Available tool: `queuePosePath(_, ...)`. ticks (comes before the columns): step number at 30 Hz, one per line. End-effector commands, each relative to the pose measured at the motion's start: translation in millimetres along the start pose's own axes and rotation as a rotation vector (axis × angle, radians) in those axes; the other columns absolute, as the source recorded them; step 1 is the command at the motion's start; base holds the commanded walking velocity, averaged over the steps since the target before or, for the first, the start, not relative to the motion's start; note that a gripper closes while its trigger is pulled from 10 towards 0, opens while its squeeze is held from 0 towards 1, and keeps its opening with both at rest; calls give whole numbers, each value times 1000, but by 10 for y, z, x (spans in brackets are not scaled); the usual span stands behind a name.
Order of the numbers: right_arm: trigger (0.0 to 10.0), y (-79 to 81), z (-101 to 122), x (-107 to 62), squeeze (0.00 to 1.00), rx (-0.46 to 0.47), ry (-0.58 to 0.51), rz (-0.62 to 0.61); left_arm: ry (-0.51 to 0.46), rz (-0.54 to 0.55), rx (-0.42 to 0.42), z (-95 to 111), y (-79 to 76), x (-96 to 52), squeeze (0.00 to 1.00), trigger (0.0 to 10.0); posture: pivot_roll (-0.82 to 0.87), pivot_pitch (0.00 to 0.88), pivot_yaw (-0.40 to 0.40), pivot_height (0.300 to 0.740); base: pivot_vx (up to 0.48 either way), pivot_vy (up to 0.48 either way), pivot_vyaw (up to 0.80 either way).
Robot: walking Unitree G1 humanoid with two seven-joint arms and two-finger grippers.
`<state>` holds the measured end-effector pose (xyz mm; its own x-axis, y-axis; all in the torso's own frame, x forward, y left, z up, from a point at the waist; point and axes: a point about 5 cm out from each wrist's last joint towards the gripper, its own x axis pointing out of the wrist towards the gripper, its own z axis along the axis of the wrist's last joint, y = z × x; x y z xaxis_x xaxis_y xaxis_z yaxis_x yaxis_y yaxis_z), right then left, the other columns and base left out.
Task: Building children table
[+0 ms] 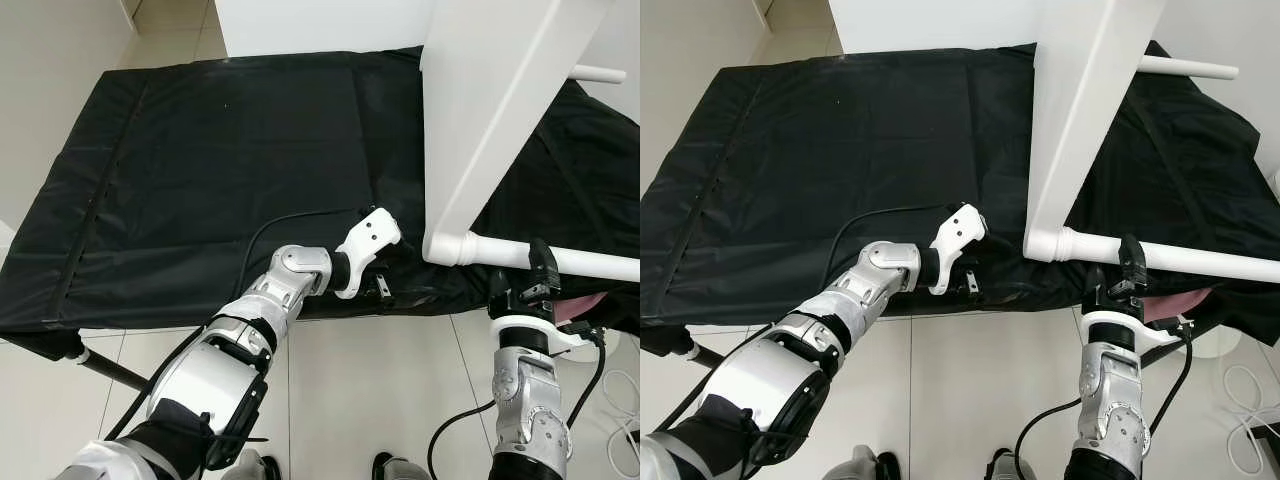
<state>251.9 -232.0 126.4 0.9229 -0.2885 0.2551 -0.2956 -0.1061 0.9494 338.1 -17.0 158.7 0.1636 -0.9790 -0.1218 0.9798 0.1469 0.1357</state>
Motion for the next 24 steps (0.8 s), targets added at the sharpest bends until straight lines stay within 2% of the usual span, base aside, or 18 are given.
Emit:
queuePosePath(1,10000,-297,-254,-405,0,62,41,-141,26,-9,4,-71,-23,-21,0,10000,-116,153,100,740,0,0,0)
queuePosePath(6,10000,-228,-306,-442,0,-22,101,-123,28,-9,6,-68,-18,-22,0,10000,-118,151,100,740,0,0,0)
queuePosePath(11,10000,-182,-365,-482,0,-69,141,-115,29,-9,9,-63,-15,-22,0,10000,-119,151,102,740,0,0,0)
queuePosePath(24,10000,-203,-356,-589,0,-106,149,-133,36,-14,13,-72,-16,-30,0,10000,-113,152,107,740,0,0,0)
